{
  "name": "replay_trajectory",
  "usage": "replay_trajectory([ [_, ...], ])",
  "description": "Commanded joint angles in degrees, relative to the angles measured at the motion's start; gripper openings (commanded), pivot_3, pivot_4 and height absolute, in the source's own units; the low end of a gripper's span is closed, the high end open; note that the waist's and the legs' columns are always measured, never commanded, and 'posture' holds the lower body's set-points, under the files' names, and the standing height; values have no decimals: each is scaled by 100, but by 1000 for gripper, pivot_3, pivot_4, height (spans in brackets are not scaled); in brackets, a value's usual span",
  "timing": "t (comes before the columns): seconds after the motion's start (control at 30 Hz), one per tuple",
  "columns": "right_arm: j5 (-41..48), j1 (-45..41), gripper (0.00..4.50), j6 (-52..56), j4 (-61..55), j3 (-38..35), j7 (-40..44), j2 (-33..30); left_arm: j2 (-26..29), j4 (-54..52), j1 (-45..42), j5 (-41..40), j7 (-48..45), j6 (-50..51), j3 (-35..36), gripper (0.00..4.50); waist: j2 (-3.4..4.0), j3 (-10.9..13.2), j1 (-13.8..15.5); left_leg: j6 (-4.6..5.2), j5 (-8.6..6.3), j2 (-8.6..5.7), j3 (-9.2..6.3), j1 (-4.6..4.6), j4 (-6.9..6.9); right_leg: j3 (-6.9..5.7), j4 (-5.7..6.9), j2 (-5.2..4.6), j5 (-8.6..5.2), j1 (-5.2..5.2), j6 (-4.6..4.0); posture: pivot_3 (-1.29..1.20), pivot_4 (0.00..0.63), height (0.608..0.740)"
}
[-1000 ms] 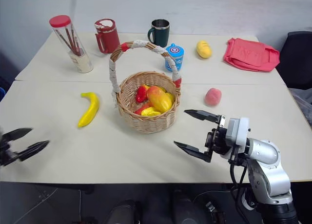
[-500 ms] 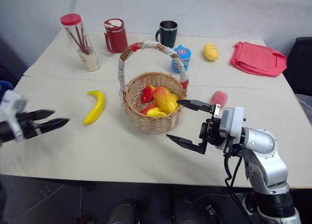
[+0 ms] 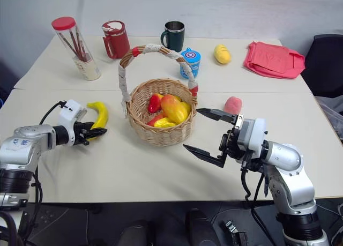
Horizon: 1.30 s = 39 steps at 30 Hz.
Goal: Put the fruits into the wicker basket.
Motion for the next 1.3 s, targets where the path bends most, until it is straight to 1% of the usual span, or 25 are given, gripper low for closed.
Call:
replay_trajectory([
  [0.03, 4, -3, 4500, -210, 58, -229, 10, -51, 357, -291, 759, -301, -777, -1193, 951, 870, 0, 0, -29, -7, 4, 2, 3, 1, -3, 0, 0, 1, 0, -1, 0, 0, 150, 740],
  [0.1, -5, 41, 4500, -259, 128, -318, 36, -103, 490, -508, 1242, -553, -1310, -1801, 1516, 870, 0, 1, -22, -10, 3, 9, 3, 0, -4, 0, -2, 2, -2, -3, -3, 0, 150, 740],
  [0.2, -8, 117, 4500, -321, 233, -440, 85, -182, 667, -1145, 1918, -999, -1952, -1925, 2138, 870, 0, 1, -2, -6, 1, 8, -10, -4, -4, 3, -7, -5, -4, 0, -7, 0, 150, 740],
  [0.27, -25, 195, 4500, -360, 365, -571, 116, -248, 975, -2119, 2596, -1520, -2577, -1410, 2462, 870, -1, 1, 31, 17, -11, 2, -17, -1, -4, -1, -10, -16, -4, 11, -8, 0, 150, 740],
  [0.3, -52, 255, 4500, -392, 446, -653, 116, -276, 1250, -2874, 2877, -1891, -2775, -920, 2485, 870, -1, 1, 48, 19, -13, 2, -17, -3, -4, 0, -14, -15, -4, 11, -8, 0, 150, 740],
  [0.33, -68, 315, 4500, -431, 513, -708, 127, -291, 1445, -3487, 2970, -2231, -2792, -538, 2403, 870, 1, 1, 84, 24, -15, -1, -21, 1, -5, -2, -15, -23, -5, 19, -9, 0, 150, 740],
  [0.4, -81, 413, 4500, -512, 598, -761, 173, -292, 1374, -4141, 2394, -2655, -2238, -203, 1938, 870, 14, 8, 166, 35, -21, -11, -26, 3, 0, -4, -20, -32, -5, 30, -9, 0, 150, 740],
  [0.43, -91, 460, 4500, -567, 617, -762, 196, -276, 1180, -4234, 1829, -2714, -1827, -42, 1558, 870, 26, 14, 190, 38, -20, -18, -30, 6, -1, -10, -24, -40, -3, 38, -6, 0, 150, 740],
  [0.47, -102, 488, 4500, -598, 623, -767, 189, -260, 957, -4253, 1326, -2771, -1448, 143, 1251, 870, 45, 20, 230, 41, -19, -22, -30, 13, 2, -10, -23, -41, -1, 47, -3, 0, 150, 740],
  [0.53, -127, 515, 4500, -636, 605, -766, 137, -237, 578, -4196, 525, -2793, -807, 645, 741, 870, 53, 25, 225, 44, -19, -25, -30, 38, 7, -4, -33, -26, 9, 78, 16, 0, 150, 740],
  [0.6, -162, 526, 4500, -650, 572, -763, 67, -236, 366, -4039, -41, -2772, -359, 1228, 338, 870, 53, 26, 192, 39, -22, -23, -23, 75, 3, 6, -39, -3, 12, 109, 21, 0, 150, 740],
  [0.7, -218, 584, 4500, -618, 451, -776, -122, -208, 18, -3608, -727, -2687, 321, 1985, 38, 870, 57, 30, 85, 32, -23, -16, -17, 77, 1, 15, -40, 8, 10, 105, 19, 0, 150, 740],
  [0.77, -246, 631, 4500, -564, 326, -752, -235, -202, -248, -3300, -1068, -2606, 673, 2231, -28, 870, 60, 33, 71, 25, -23, -14, -18, 74, -1, 20, -37, 19, 7, 95, 16, 0, 150, 740],
  [0.83, -267, 719, 4500, -506, 151, -720, -391, -175, -561, -2999, -1347, -2379, 921, 2153, -209, 870, 63, 37, 93, 15, -20, -9, -23, 73, -1, 20, -33, 20, 2, 90, 12, 0, 150, 740],
  [0.9, -298, 777, 4500, -487, 52, -698, -515, -144, -779, -2864, -1489, -2318, 926, 2057, -316, 1376, 64, 37, 103, 0, -12, -9, -20, 72, 0, 22, -32, 20, 1, 87, 11, 0, 150, 740],
  [1.0, -365, 853, 4500, -479, -26, -716, -673, -114, -857, -2819, -1542, -2289, 755, 1915, -328, 2198, 64, 38, 116, -13, -5, -9, -15, 71, 2, 21, -33, 17, 1, 88, 11, 0, 150, 740],
  [1.1, -407, 1083, 4500, -535, -12, -891, -752, -136, -640, -2824, -1363, -2175, 440, 1618, -254, 3143, 64, 38, 126, -15, -4, -9, -15, 72, 1, 22, -33, 16, 1, 88, 11, 0, 150, 740],
  [1.2, -341, 1564, 4500, -642, 149, -1398, -831, -149, -310, -2891, -800, -1948, -315, 496, 71, 4020, 66, 39, 125, -18, -3, -10, -12, 76, -4, 23, -34, 17, -1, 89, 8, 0, 150, 740],
  [1.3, -137, 2160, 4500, -687, 440, -2112, -875, -90, -67, -2827, 17, -2099, -1519, -780, 901, 4020, 67, 40, 123, -19, -2, -4, -7, 77, -9, 21, -36, 14, -3, 88, 7, 0, 150, 740],
])
